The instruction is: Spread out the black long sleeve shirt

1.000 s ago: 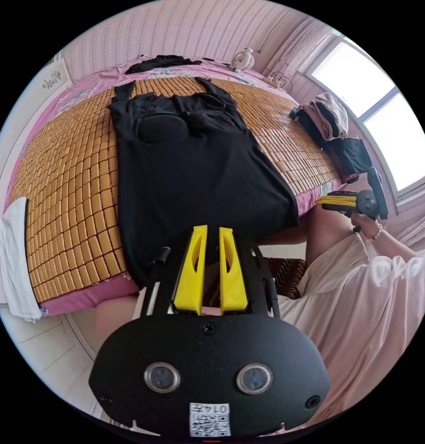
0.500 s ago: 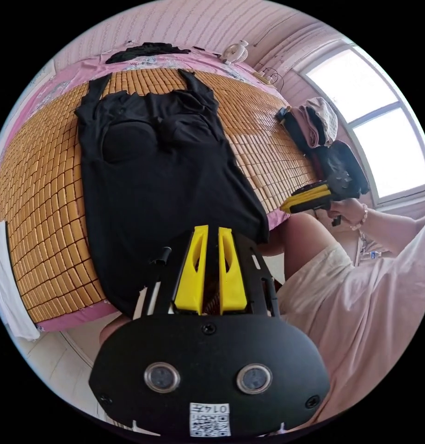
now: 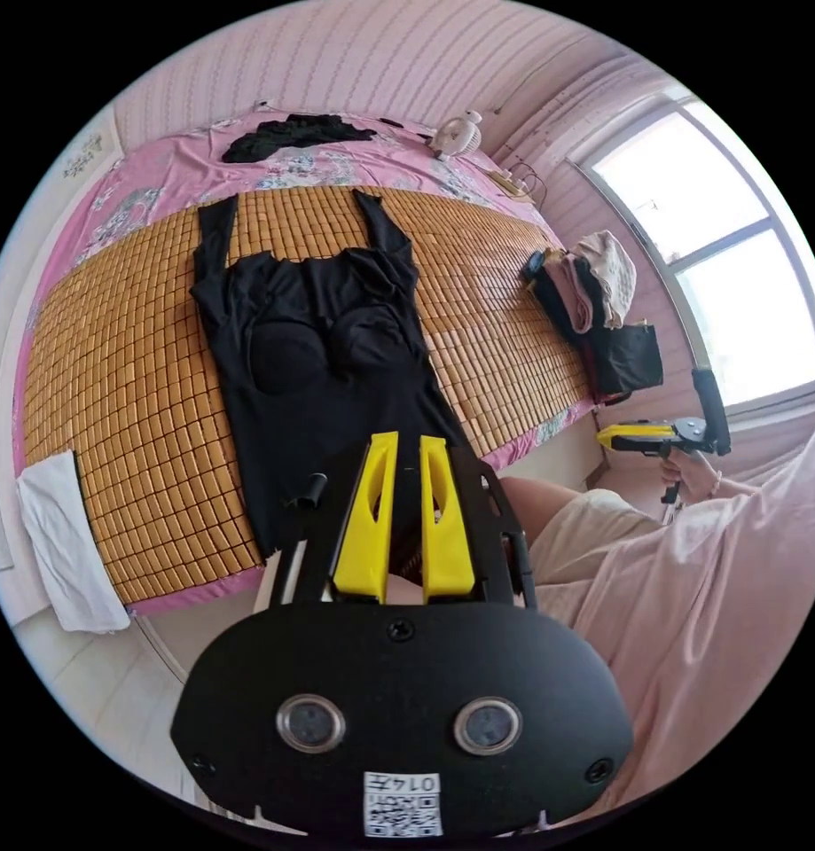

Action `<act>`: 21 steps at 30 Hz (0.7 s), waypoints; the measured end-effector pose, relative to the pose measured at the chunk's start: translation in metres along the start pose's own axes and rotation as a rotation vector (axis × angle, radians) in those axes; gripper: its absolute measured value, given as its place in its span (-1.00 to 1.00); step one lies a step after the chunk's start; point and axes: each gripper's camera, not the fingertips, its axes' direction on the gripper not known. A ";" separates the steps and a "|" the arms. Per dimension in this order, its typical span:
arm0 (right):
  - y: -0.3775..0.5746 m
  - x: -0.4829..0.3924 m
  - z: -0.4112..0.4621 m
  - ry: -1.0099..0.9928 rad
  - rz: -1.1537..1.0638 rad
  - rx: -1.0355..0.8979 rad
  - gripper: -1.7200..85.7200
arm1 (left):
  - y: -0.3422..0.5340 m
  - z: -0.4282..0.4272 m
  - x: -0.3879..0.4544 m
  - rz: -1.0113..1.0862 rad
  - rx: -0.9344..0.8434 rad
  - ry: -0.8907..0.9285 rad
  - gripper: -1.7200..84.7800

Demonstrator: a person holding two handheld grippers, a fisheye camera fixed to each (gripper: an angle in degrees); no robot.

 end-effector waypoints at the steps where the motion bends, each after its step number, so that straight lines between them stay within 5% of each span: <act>1: -0.005 0.017 -0.003 -0.036 0.011 0.011 -0.86 | -0.007 0.002 0.002 -0.052 0.005 -0.015 -0.83; 7: -0.080 0.070 -0.018 -0.035 -0.045 0.143 -0.82 | -0.058 0.039 0.022 -0.089 0.058 -0.096 -0.79; 14: -0.211 0.082 0.015 -0.001 -0.115 0.304 -0.79 | -0.196 0.144 -0.002 0.226 0.162 -0.196 -0.79; 21: -0.335 0.080 0.038 0.004 -0.071 0.376 -0.72 | -0.304 0.212 -0.028 0.187 0.196 -0.140 -0.75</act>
